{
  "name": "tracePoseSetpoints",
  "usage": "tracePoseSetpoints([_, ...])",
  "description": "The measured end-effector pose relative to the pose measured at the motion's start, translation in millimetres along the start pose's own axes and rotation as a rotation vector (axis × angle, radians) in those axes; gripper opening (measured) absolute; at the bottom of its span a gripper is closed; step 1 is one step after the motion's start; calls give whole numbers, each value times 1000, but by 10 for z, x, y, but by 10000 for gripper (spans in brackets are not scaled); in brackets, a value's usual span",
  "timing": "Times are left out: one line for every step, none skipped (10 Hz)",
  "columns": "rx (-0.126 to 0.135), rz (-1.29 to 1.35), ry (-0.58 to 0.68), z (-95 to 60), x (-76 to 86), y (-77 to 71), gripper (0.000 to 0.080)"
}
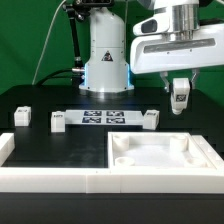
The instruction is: Assemble one leg
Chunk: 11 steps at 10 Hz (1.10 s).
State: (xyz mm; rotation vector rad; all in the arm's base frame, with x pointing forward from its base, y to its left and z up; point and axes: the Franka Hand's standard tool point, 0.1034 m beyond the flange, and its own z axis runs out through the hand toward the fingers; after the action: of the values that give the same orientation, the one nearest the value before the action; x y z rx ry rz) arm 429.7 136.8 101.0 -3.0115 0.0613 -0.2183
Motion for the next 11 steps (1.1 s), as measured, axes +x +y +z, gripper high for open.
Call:
tracePoseSetpoints([4, -26, 86, -45, 98, 20, 291])
tracePoseSetpoints([-4, -73, 78, -69, 160, 94, 291])
tracePoseSetpoints([-5, -81, 70, -114, 278, 131, 291])
tracePoseSetpoints([0, -80, 65, -170, 408, 87, 291])
tracePoseSetpoints([-7, -121, 0, -204, 487, -23, 291])
tracePoseSetpoints([-2, -119, 13, -214, 546, -39, 291])
tracePoseSetpoints([-3, -119, 9, -201, 522, -32, 291])
tracePoseSetpoints([-3, -118, 9, -200, 522, -31, 291])
tracePoseSetpoints([-3, -130, 6, -197, 561, -27, 291])
tracePoseSetpoints([4, -144, 14, -213, 782, -36, 291])
tracePoseSetpoints([10, -145, 22, -211, 968, -49, 291])
